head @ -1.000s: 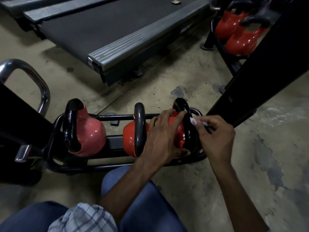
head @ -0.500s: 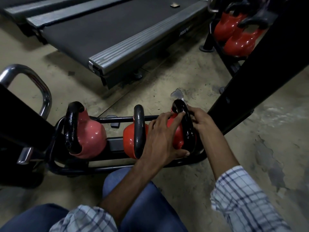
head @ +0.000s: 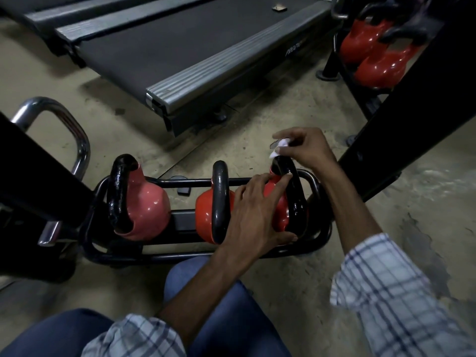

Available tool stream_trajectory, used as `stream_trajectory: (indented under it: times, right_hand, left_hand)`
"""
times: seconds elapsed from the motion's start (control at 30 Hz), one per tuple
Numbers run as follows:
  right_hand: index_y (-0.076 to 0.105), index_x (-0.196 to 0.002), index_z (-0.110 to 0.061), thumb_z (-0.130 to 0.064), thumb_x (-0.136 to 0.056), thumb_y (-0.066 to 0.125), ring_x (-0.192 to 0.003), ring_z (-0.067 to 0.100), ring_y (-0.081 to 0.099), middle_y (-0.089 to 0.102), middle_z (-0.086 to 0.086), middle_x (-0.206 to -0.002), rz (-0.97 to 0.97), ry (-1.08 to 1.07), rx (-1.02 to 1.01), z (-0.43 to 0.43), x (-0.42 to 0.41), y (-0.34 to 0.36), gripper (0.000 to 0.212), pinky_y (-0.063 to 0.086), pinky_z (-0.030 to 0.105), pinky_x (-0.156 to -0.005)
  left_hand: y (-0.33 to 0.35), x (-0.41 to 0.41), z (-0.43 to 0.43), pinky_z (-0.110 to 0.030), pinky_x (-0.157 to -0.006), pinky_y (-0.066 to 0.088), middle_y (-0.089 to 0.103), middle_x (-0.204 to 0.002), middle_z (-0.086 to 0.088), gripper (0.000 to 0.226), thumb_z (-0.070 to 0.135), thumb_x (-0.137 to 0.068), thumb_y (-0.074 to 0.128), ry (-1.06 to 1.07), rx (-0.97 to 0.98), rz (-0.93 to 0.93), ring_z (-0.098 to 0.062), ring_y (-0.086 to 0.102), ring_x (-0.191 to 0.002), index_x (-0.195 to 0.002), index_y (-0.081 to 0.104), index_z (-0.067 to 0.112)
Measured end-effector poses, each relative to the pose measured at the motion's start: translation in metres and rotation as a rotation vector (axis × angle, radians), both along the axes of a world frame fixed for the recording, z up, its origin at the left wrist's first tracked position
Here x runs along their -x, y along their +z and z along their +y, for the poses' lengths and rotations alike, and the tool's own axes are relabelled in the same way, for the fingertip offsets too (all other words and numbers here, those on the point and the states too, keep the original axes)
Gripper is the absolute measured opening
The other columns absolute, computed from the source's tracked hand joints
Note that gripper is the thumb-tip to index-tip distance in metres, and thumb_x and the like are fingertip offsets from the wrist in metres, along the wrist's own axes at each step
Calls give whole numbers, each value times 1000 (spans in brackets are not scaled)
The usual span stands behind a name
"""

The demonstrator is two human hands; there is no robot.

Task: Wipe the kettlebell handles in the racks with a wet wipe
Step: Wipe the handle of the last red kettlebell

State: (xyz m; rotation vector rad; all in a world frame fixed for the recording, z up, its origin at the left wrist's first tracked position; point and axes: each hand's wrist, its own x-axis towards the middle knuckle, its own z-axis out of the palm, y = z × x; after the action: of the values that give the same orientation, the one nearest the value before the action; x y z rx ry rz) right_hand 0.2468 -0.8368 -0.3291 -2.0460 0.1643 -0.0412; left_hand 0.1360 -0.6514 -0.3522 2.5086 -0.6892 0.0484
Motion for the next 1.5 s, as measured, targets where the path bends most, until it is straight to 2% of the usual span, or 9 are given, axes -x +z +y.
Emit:
stream_trajectory:
  times: [0.13,0.3,0.7,0.93,1.0,1.1,1.17,1.33,1.5]
  right_hand:
    - [82,-92,-17,-15,-68,88,-89,12,72,77,-4,-84,262,246,421,6,-39,29,24,54,28,-80]
    - [82,-85,-17,-32,-63,93,-84,14,73,78,1,-85,425,298,703,21,-56,36,29,60,37,-86]
    - [78,-82,-20,-13,-69,88,-74,13,69,72,-3,-77,276,617,1138,62,-12,67,18,48,22,-60]
    - [69,-71,-16,-16,-79,78,-67,17,63,57,-3,-62,50,444,1127,56,33,66,13,48,26,-62]
    - [66,-87,-12,-11,-86,69,-76,23,64,56,1,-77,38,429,1111,59,68,61,4,47,30,-68]
    - [67,-106,-8,-11,-84,74,-96,23,66,62,6,-101,17,357,1031,58,120,45,24,51,30,-79]
    - [71,-108,-10,-12,-75,82,-99,22,64,65,5,-108,-58,316,946,53,149,27,35,51,29,-79]
    - [76,-88,-13,-3,-75,83,-85,6,57,61,-4,-92,-340,124,635,28,190,-22,18,49,17,-72]
    - [73,-77,-11,4,-72,85,-88,12,68,63,-4,-95,-319,-299,175,39,204,-44,20,54,18,-81]
  left_hand:
    - [0,3,0,-43,-118,20,23,-161,-7,121,62,-62,84,10,-7,12,-25,24,-148,-158,12,40]
    - [3,2,-1,-42,-118,18,22,-161,-9,123,62,-61,85,15,-5,13,-26,23,-148,-157,12,40]
    - [-1,7,1,-45,-119,23,35,-154,-6,131,78,-53,77,182,0,-42,-25,33,-143,-154,22,17]
    - [-5,7,3,-49,-119,23,36,-155,-8,131,86,-53,70,189,-35,-45,-26,32,-144,-153,24,15]
    - [-5,5,5,-50,-117,24,37,-154,-8,131,87,-53,67,171,-40,-43,-26,33,-143,-154,26,15]
    - [-7,1,11,-51,-117,23,35,-155,-11,136,82,-50,75,94,-90,-54,-29,31,-145,-157,22,15]
    - [-10,-1,14,-53,-117,23,34,-155,-15,135,72,-51,83,59,-108,-67,-32,31,-145,-157,21,16]
    - [-10,-2,13,-50,-119,19,34,-154,-13,122,52,-61,87,8,-110,-95,-32,29,-145,-158,21,22]
    - [-4,-2,4,-50,-117,17,38,-152,-14,115,54,-61,85,-31,-58,-103,-32,32,-143,-156,29,24]
